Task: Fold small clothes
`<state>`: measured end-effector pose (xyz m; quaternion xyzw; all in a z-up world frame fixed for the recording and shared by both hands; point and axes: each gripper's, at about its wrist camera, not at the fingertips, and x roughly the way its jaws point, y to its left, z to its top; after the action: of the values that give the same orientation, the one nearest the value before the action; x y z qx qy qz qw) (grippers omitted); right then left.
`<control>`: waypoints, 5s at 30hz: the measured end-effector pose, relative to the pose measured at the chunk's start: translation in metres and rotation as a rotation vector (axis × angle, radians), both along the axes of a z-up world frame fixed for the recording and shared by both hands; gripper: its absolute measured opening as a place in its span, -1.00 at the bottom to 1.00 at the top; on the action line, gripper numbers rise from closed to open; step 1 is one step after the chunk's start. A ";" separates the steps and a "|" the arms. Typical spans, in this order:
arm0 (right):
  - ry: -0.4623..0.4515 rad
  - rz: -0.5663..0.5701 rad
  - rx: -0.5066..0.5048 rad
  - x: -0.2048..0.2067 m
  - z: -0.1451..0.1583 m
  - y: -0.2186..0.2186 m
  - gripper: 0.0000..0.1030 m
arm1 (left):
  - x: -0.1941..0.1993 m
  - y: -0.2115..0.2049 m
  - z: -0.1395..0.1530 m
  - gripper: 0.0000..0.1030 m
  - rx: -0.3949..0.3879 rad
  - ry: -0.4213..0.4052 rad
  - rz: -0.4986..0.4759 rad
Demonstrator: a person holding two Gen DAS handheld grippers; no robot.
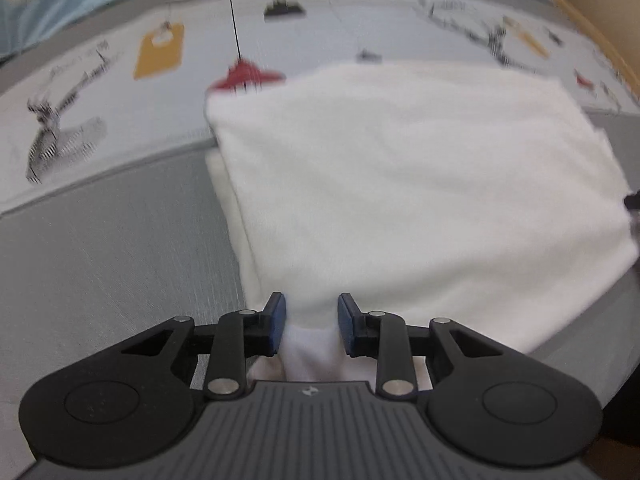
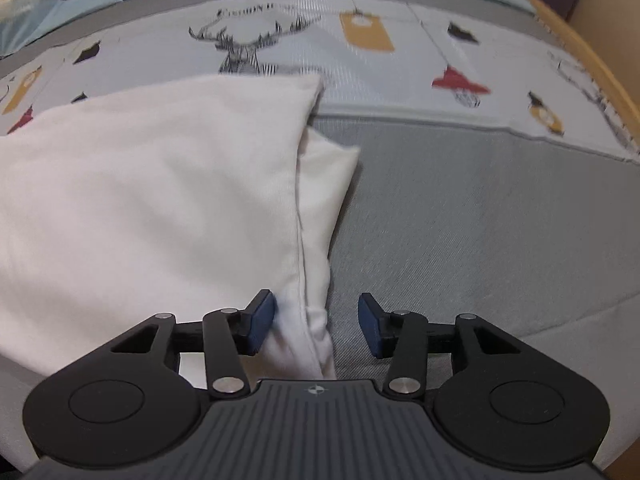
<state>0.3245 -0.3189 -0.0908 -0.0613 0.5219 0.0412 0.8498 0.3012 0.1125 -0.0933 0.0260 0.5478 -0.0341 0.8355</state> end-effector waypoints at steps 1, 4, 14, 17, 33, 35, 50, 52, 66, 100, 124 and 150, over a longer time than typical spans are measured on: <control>-0.026 0.019 -0.023 -0.002 0.008 0.002 -0.12 | -0.001 -0.001 0.008 -0.30 0.009 -0.028 0.003; -0.104 0.045 -0.055 -0.009 0.036 0.006 -0.14 | -0.008 -0.011 0.034 -0.03 0.070 -0.077 -0.006; -0.318 0.116 0.124 -0.069 0.112 0.042 -0.19 | -0.088 -0.018 0.130 0.73 0.091 -0.420 0.082; -0.342 0.086 0.125 -0.087 0.103 0.048 -0.19 | -0.101 -0.007 0.126 0.73 0.064 -0.426 0.191; -0.373 0.019 0.049 -0.086 0.077 0.063 -0.25 | -0.077 -0.014 0.084 0.73 0.138 -0.228 0.187; -0.388 0.020 0.056 -0.086 0.075 0.067 -0.33 | -0.077 -0.014 0.083 0.73 0.134 -0.230 0.181; -0.330 0.087 0.033 -0.083 0.059 0.090 -0.35 | -0.079 0.000 0.087 0.73 -0.051 -0.267 0.186; -0.319 0.098 0.048 -0.083 0.058 0.096 -0.34 | -0.081 -0.001 0.088 0.73 -0.025 -0.279 0.166; -0.312 0.342 0.106 -0.102 0.058 0.196 -0.34 | -0.082 -0.002 0.077 0.73 -0.016 -0.197 0.154; -0.221 0.996 -0.093 -0.176 -0.024 0.393 -0.46 | -0.086 0.116 0.042 -0.02 -0.064 -0.101 0.369; -0.294 0.991 -0.030 -0.183 0.006 0.359 -0.92 | 0.004 0.107 -0.003 0.64 -0.491 -0.015 0.497; -0.351 0.938 0.107 -0.177 0.029 0.354 -0.86 | 0.040 0.103 -0.038 0.64 -0.627 0.101 0.379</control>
<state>0.1471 0.0350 -0.0618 -0.2517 0.2845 0.4343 0.8168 0.3409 0.2159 -0.1312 -0.3349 0.5464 -0.0464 0.7662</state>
